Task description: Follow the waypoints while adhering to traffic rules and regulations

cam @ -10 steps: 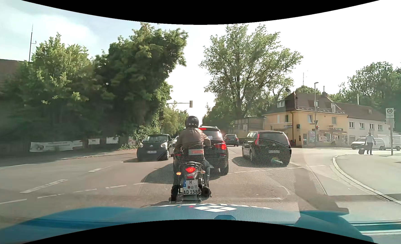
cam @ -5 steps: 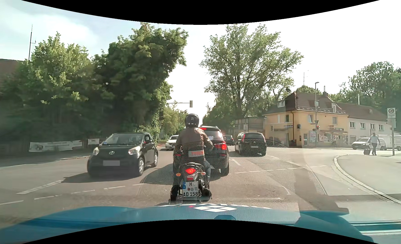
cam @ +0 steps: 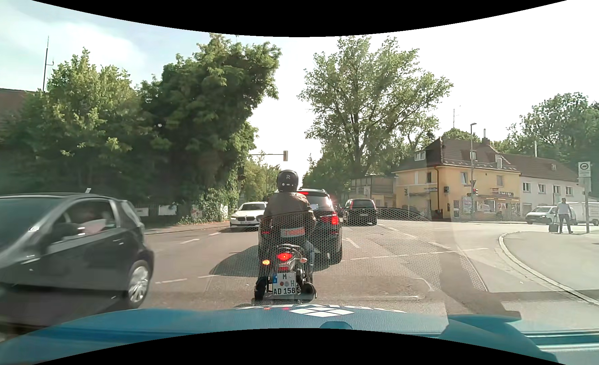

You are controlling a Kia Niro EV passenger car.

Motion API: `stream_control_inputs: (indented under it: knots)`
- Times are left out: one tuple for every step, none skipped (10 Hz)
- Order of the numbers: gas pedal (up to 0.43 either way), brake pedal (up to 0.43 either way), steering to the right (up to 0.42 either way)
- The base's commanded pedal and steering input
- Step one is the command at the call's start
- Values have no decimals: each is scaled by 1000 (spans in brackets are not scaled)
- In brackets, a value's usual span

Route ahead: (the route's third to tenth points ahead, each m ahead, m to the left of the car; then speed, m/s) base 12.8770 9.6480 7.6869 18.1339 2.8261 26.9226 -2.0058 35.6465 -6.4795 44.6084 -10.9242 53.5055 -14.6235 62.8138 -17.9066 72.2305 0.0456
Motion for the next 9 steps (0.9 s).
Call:
stream_control_inputs:
  knots:
    - [0, 146, -39]
    - [0, 152, -39]
    - [0, 183, -39]
    - [0, 201, -39]
    - [0, 213, -39]
    - [0, 226, -39]
    - [0, 238, -39]
    - [0, 256, -39]
    - [0, 262, -39]
